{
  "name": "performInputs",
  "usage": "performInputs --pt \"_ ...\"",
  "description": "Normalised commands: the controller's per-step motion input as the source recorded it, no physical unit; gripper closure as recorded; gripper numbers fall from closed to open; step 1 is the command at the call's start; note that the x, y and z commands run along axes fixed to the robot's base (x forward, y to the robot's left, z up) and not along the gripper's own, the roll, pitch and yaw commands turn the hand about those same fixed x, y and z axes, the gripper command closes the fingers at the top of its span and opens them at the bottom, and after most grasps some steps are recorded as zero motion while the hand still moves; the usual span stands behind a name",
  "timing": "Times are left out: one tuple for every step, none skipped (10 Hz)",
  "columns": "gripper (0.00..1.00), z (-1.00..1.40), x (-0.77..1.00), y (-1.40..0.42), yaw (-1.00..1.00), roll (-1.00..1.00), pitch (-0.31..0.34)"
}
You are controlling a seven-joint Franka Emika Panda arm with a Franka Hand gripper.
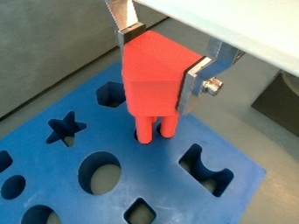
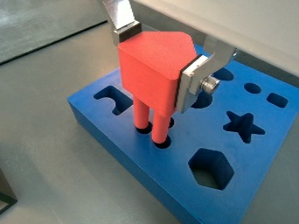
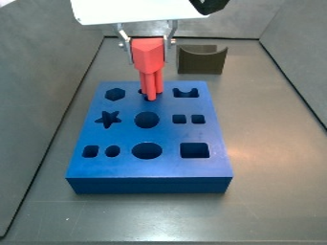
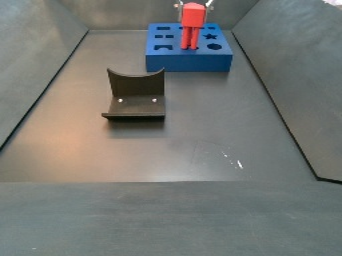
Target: Insert the 3 prong object.
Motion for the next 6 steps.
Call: performInputs --pt "1.00 -0.05 -0.31 0.02 0.00 0.05 0.000" --pt "1.00 -0.11 -0.35 0.01 0.00 0.08 0.000" --pt "1.00 -0.45 0.00 0.00 0.00 0.02 0.010" --pt "1.00 -0.73 0.40 0.00 0.00 0.00 0.004" --pt "1.00 -0.74 0.54 0.00 0.00 0.00 0.016" --pt "1.00 -0.65 0.45 0.00 0.00 0.00 0.004"
